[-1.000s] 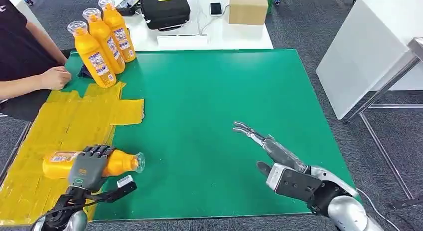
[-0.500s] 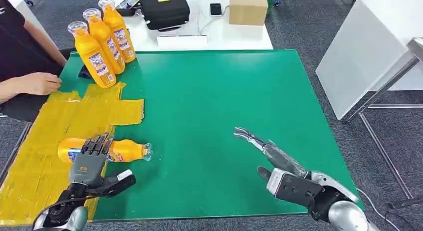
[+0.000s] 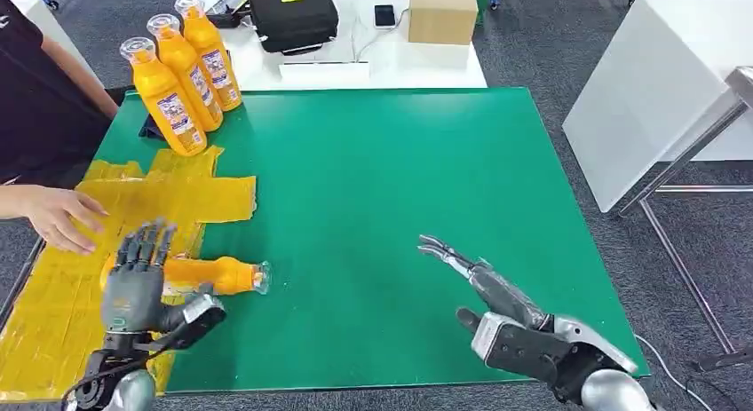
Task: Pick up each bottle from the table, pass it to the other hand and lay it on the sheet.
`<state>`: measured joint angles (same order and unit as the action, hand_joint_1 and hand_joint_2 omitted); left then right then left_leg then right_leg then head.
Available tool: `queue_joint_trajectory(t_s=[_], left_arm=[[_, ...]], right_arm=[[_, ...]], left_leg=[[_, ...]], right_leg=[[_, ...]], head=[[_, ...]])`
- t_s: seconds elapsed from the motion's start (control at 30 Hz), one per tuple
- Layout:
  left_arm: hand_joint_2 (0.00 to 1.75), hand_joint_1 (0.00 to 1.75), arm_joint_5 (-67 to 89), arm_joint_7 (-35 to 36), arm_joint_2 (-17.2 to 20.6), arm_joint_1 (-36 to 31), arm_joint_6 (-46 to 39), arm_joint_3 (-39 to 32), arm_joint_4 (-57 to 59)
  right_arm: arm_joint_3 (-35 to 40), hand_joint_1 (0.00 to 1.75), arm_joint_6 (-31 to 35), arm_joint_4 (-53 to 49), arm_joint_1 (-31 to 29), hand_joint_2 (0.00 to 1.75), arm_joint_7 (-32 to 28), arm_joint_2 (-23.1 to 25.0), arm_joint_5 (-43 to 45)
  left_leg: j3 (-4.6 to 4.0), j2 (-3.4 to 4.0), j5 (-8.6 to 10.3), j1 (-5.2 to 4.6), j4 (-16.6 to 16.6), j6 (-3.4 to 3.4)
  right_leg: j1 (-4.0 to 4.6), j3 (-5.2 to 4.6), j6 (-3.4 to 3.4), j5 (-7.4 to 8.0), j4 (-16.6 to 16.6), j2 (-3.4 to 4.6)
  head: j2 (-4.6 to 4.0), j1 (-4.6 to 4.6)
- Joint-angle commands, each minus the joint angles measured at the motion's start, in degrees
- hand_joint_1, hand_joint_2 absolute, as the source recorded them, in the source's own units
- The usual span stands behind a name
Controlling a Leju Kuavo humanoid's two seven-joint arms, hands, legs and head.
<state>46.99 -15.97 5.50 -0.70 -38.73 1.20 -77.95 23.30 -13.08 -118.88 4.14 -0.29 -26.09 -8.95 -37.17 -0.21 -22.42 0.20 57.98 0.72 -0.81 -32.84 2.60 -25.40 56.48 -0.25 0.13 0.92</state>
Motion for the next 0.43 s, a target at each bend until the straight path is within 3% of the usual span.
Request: queue_joint_trajectory(t_s=[0.03,0.13,0.17,0.23,0.43], left_arm=[[0.0,0.0,-43.0,-6.5,-10.5,10.5,29.1,-1.0,-37.7],[0.0,0.0,-43.6,-2.8,-8.7,15.3,37.1,9.0,-42.6],[0.0,0.0,-42.3,-3.2,-8.6,15.7,37.1,11.4,-42.5],[0.0,0.0,-40.5,-4.0,-6.5,15.6,36.5,15.1,-41.4],[0.0,0.0,-42.5,-4.1,-5.0,15.7,37.2,15.8,-40.7]], right_arm=[[2.4,0.0,22.7,-4.1,9.9,0.0,-4.4,18.2,-25.2],[5.2,0.0,30.5,-3.9,11.4,0.0,-6.5,19.4,-29.1],[5.8,0.0,32.3,-3.2,10.5,0.0,-6.7,16.2,-28.9],[4.9,0.0,33.5,-1.8,9.9,0.0,-8.6,15.4,-27.1],[4.2,0.0,30.8,-0.9,8.6,0.0,-9.3,16.9,-24.6]], left_leg=[[0.12,-0.01,-0.24,0.15,0.2,-0.08],[0.11,0.1,-0.26,0.12,0.1,-0.1],[0.23,0.1,-0.35,0.14,0.2,-0.12],[0.24,0.07,-0.29,0.1,0.1,-0.08],[0.25,0.08,-0.25,0.06,0.0,-0.17]], right_leg=[[0.16,0.19,-0.15,-0.2,0.1,-0.01],[0.13,0.1,-0.15,-0.19,0.1,0.08],[0.15,0.24,-0.19,-0.26,0.1,0.09],[0.11,0.23,-0.11,-0.2,0.0,0.07],[0.06,-0.29,-0.08,-0.21,-0.1,0.09]], head=[[0.0,0.02],[0.0,0.02],[0.0,0.02],[0.0,0.02],[0.0,0.02]])
